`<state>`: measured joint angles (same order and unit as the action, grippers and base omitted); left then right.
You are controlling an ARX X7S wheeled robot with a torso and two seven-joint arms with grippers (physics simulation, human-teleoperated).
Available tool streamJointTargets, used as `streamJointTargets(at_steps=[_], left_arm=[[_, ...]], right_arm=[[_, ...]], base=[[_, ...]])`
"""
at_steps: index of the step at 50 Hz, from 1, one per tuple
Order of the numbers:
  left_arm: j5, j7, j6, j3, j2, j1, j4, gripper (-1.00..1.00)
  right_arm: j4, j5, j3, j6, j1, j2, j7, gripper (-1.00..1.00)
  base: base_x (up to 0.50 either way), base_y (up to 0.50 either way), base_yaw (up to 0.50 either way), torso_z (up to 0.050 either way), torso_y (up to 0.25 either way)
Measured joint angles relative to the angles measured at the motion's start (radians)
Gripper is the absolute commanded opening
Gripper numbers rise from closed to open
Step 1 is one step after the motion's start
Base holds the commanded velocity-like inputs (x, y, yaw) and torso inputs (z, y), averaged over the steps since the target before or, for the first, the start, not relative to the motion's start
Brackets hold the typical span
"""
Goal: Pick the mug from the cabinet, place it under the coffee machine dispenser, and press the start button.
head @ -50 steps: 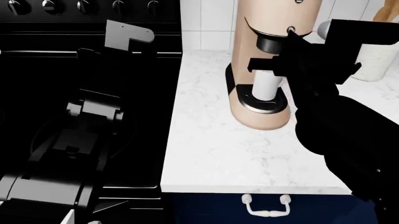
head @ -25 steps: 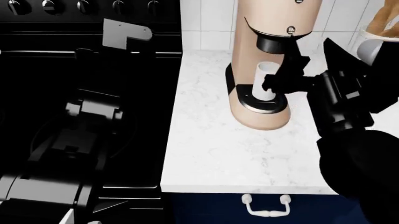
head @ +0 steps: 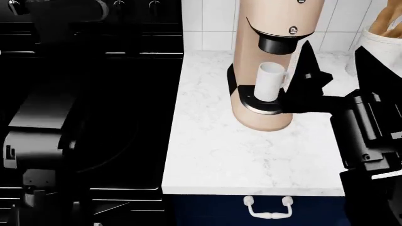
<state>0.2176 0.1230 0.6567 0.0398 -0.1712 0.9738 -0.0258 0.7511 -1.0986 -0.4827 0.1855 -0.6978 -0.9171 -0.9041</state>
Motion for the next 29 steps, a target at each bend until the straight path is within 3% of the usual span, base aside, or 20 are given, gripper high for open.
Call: streamJointTargets(at_steps=[5, 11, 20, 29], left_arm=[[0.042, 0.014, 0.111, -0.049, -0.019, -0.113, -0.309, 1.00], [0.075, 0.024, 0.178, -0.105, -0.032, -0.219, -0.539, 1.00], [0.091, 0.031, 0.186, -0.147, -0.045, -0.328, -0.716, 1.00], [0.092, 0.045, 0.105, -0.191, -0.026, -0.402, -0.824, 1.00]], right_arm=[[0.048, 0.008, 0.025, -0.033, 0.037, -0.030, -0.015, 1.00], [0.094, 0.009, 0.055, -0.065, 0.068, -0.066, -0.033, 1.00], [0.140, 0.016, 0.097, -0.114, 0.120, -0.111, -0.052, 1.00], [0.190, 0.031, 0.147, -0.186, 0.194, -0.158, -0.064, 1.00]], base=[[0.00, 0.00, 0.00, 0.000, 0.000], [0.00, 0.00, 0.00, 0.000, 0.000], [0.00, 0.00, 0.00, 0.000, 0.000], [0.00, 0.00, 0.00, 0.000, 0.000]])
